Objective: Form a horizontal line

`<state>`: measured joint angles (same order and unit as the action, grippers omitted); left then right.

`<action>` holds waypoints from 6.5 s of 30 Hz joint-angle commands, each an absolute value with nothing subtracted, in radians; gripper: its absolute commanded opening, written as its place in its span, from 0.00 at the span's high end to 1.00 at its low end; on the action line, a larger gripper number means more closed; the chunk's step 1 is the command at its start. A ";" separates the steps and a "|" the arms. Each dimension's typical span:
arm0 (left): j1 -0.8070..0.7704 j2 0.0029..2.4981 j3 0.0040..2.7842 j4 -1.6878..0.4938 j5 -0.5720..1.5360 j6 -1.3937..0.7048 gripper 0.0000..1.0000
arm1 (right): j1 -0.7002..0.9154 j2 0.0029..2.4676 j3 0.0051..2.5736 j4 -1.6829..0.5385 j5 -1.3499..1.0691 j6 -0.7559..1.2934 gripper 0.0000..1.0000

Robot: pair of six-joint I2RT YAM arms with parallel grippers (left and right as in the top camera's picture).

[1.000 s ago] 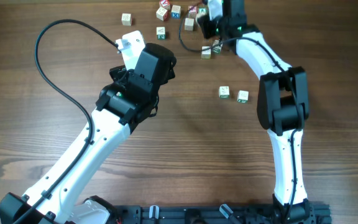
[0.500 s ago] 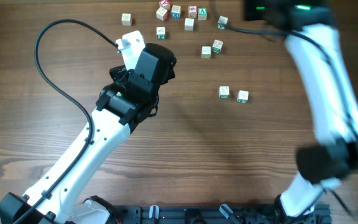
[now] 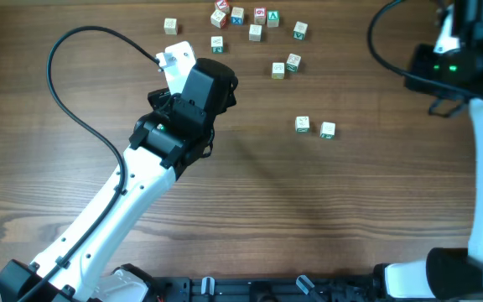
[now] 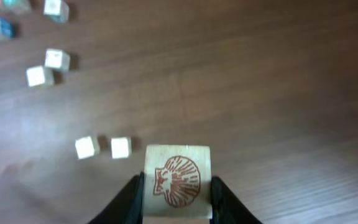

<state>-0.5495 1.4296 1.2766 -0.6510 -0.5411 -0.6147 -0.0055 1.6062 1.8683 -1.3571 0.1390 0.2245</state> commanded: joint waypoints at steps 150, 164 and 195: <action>-0.633 2.157 1.274 0.046 0.244 -0.733 0.96 | -0.072 1.779 0.941 -0.310 -0.368 0.153 0.96; -0.654 2.157 1.274 0.073 0.266 -0.710 0.96 | -0.072 1.779 0.941 -0.310 -0.368 0.154 0.96; -0.694 2.157 1.274 0.048 0.307 -0.710 0.96 | -0.072 1.779 0.941 -0.308 -0.368 0.154 0.96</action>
